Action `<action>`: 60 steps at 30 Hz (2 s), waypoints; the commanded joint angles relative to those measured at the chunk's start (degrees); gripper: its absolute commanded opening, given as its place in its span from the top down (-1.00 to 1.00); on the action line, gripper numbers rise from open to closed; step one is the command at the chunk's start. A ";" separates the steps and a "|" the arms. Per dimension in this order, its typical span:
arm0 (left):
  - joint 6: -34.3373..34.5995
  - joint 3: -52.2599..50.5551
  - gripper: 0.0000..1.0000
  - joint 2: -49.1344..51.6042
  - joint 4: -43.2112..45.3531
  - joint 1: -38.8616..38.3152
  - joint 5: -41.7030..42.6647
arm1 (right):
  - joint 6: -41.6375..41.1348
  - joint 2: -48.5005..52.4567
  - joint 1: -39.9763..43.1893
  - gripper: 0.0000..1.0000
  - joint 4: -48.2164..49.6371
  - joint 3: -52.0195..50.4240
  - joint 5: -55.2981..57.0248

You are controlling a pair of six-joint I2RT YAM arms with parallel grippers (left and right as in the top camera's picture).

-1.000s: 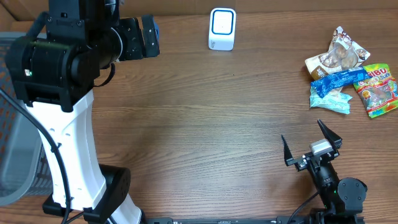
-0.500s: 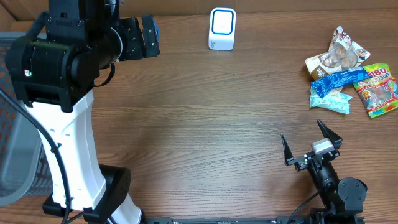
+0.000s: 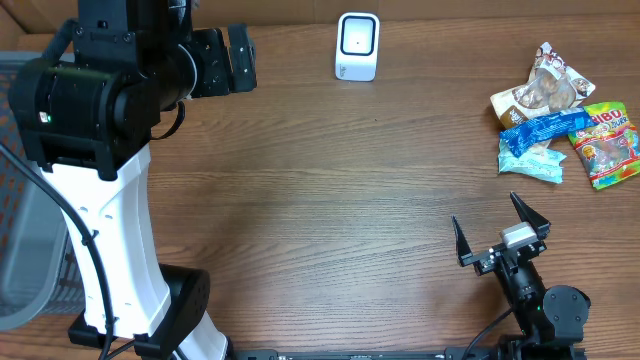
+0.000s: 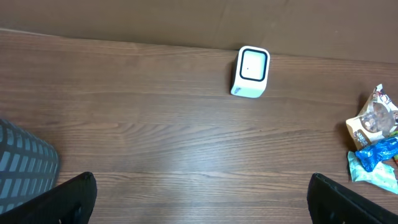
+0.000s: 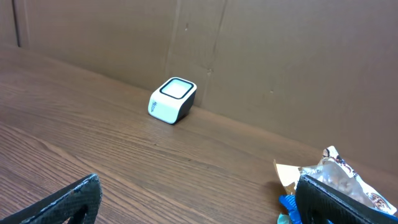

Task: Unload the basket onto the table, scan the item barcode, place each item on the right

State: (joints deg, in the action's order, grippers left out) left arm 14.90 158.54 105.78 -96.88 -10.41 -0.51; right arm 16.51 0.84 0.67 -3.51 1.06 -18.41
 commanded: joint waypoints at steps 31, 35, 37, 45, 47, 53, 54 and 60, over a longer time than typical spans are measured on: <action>-9.35 -105.55 -1.00 -49.70 71.49 9.49 5.42 | -0.48 -0.68 -0.28 -1.00 0.20 -0.59 0.59; -9.44 -118.75 -0.99 -59.58 79.84 12.83 6.49 | -0.48 -0.68 -0.28 -1.00 0.20 -0.59 0.59; -9.86 -124.41 -0.99 -65.00 82.71 13.97 6.49 | -0.48 -0.68 -0.28 -1.00 0.20 -0.59 0.59; -14.58 -140.74 -0.99 -84.15 88.91 16.15 6.43 | -0.48 -0.68 -0.28 -1.00 0.20 -0.59 0.59; -15.19 -143.86 -1.00 -87.84 90.03 16.61 6.45 | -0.48 -0.68 -0.28 -1.00 0.20 -0.59 0.59; -18.88 -151.49 -1.00 -95.36 94.31 16.87 6.29 | -0.48 -0.68 -0.28 -1.00 0.20 -0.59 0.59; -20.00 -152.54 -0.99 -96.28 95.54 16.87 6.29 | -0.46 -0.68 -0.28 -1.00 0.20 -0.59 0.59; -28.50 -156.67 -1.00 -100.87 98.82 15.89 5.46 | -0.48 -0.68 -0.28 -1.00 0.20 -0.59 0.59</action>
State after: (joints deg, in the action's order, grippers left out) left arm -6.48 3.51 7.14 1.39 6.02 5.34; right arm 16.51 0.84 0.67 -3.64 1.06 -18.41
